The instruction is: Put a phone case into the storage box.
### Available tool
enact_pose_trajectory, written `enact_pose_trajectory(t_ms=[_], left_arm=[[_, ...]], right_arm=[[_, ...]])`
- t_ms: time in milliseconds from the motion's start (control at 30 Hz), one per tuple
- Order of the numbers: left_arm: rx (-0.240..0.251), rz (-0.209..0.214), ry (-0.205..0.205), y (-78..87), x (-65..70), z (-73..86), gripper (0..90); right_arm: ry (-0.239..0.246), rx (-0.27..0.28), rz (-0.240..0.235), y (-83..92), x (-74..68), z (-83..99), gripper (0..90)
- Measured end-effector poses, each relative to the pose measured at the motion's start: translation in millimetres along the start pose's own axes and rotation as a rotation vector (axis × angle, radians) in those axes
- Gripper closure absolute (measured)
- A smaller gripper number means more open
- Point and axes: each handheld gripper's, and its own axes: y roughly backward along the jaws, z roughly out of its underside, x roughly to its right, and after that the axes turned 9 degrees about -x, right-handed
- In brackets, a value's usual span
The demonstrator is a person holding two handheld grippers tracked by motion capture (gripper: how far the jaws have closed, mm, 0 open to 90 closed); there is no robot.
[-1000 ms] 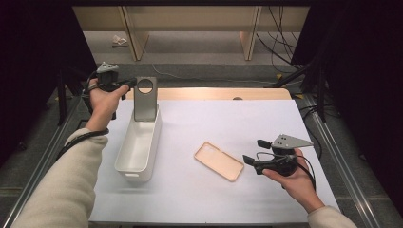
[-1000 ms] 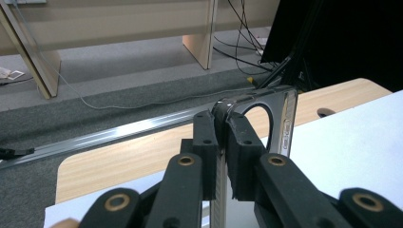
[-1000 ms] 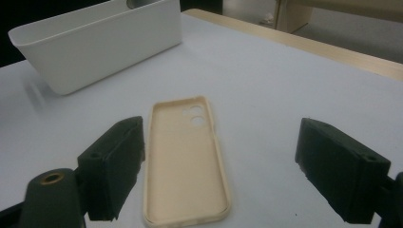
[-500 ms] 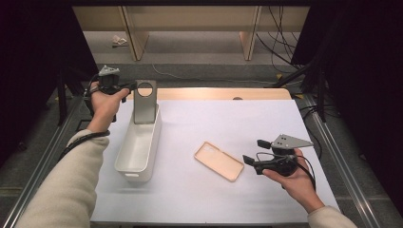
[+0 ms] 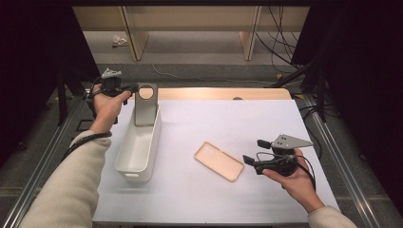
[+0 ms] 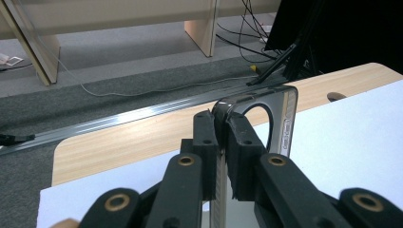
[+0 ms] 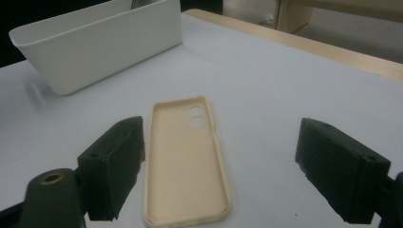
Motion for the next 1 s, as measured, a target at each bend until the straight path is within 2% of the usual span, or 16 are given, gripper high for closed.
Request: enact_pose_trajectory(t_ms=[1000], left_arm=[[-0.034,-0.008,0.021,-11.2,-4.5,14.4,82.8]], right_arm=[[0.001,0.001,-0.002,-0.2,0.2,0.1,17.8]])
